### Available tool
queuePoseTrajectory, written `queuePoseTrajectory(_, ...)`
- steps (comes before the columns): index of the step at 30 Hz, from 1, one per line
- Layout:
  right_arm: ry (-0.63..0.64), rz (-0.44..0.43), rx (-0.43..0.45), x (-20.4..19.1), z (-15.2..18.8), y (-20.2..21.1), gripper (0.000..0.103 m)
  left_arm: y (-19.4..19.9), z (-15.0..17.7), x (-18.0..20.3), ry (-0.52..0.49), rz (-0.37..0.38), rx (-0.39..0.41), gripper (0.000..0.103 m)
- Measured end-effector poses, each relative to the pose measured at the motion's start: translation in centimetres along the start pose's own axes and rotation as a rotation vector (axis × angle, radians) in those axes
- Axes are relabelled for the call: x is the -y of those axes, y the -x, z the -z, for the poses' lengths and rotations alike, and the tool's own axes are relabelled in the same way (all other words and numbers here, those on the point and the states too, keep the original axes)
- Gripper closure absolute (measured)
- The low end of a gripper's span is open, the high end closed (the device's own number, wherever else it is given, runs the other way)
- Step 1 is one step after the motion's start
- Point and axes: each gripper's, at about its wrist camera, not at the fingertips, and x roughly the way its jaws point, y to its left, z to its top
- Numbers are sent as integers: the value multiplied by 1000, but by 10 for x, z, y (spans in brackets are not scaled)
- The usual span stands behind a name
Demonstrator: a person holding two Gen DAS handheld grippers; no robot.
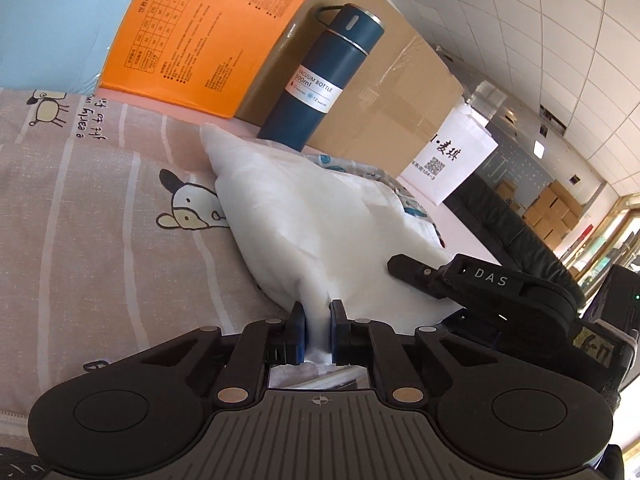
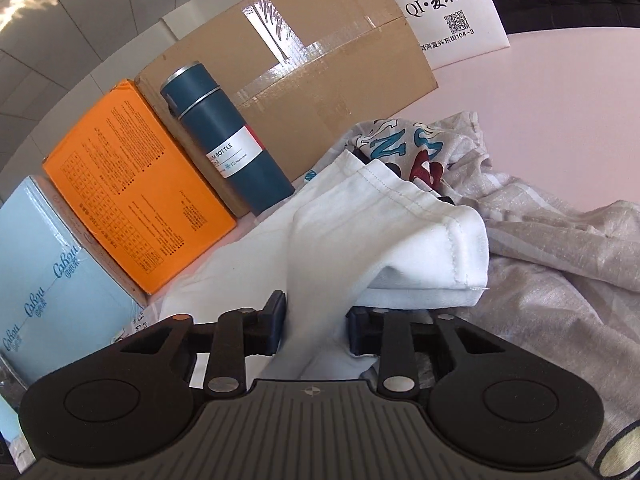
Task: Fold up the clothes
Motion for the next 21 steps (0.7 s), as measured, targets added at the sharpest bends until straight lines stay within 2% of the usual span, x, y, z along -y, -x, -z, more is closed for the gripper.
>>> queuePoseTrajectory(4, 43, -147, 99, -21, -3, 28, 87, 30, -11, -3, 31, 51, 56, 95)
queuePoseTrajectory(7, 67, -227, 130, -44, -4, 42, 87, 54, -22, -7, 39, 64, 109, 96)
queuePoseTrajectory(10, 53, -318, 124, -65, -6, 46, 87, 80, -35, -14, 36, 55, 161, 96)
queuePoseTrajectory(18, 3, -476, 63, -147, -13, 20, 87, 153, -69, -38, 25, -41, 339, 96)
queuePoseTrajectory(21, 11, -567, 53, -168, -1, 27, 87, 192, -66, -45, -10, -52, 381, 96)
